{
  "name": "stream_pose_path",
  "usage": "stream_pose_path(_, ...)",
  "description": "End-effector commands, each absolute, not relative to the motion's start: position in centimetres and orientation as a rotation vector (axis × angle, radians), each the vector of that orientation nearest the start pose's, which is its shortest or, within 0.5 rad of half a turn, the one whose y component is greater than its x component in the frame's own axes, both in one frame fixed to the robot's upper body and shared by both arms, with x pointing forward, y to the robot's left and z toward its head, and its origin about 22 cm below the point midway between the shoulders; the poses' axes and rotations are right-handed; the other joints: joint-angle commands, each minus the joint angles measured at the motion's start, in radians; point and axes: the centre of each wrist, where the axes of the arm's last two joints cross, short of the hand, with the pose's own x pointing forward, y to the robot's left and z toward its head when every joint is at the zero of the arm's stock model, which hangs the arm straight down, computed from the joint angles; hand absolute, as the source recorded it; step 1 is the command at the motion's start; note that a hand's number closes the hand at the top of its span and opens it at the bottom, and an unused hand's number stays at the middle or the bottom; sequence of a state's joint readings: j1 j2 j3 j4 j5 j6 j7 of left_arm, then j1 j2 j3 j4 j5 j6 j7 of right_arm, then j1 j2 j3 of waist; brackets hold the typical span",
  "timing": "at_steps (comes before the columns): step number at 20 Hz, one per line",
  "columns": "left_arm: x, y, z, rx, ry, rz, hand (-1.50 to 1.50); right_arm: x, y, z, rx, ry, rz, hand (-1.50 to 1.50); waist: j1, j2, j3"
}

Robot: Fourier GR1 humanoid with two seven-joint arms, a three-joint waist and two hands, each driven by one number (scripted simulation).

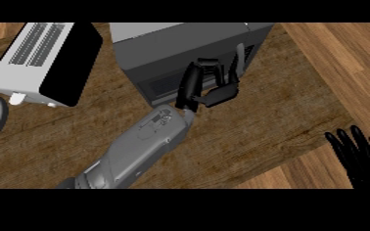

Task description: Pick up the milk, place it into the microwave and close the microwave

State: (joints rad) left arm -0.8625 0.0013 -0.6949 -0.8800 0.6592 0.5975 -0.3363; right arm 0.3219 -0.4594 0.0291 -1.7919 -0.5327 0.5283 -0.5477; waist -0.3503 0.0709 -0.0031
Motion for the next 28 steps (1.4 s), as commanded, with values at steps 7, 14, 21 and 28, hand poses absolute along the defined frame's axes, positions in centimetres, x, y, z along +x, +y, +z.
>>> stream_pose_path(7, 36.2, 1.5, 5.7, -0.18, -1.794, -0.139, 1.5, 16.5, -33.4, 4.8, 0.657, -2.024, 0.223, -1.5, -0.024, 0.016, 0.002)
stream_pose_path(14, 36.3, 1.6, 5.5, -0.177, -1.806, -0.117, 1.5, 16.1, -33.9, 5.5, 0.662, -2.016, 0.215, -1.5, -0.037, 0.019, 0.002)
stream_pose_path(21, 36.3, 1.5, 5.6, -0.176, -1.823, -0.103, 1.5, 15.7, -33.6, 5.6, 0.732, -1.998, 0.184, -1.5, -0.041, 0.023, 0.003)
stream_pose_path(28, 36.5, 1.6, 5.5, -0.166, -1.827, -0.079, 1.5, 15.2, -34.0, 6.2, 0.746, -1.971, 0.206, -1.5, -0.046, 0.02, 0.003)
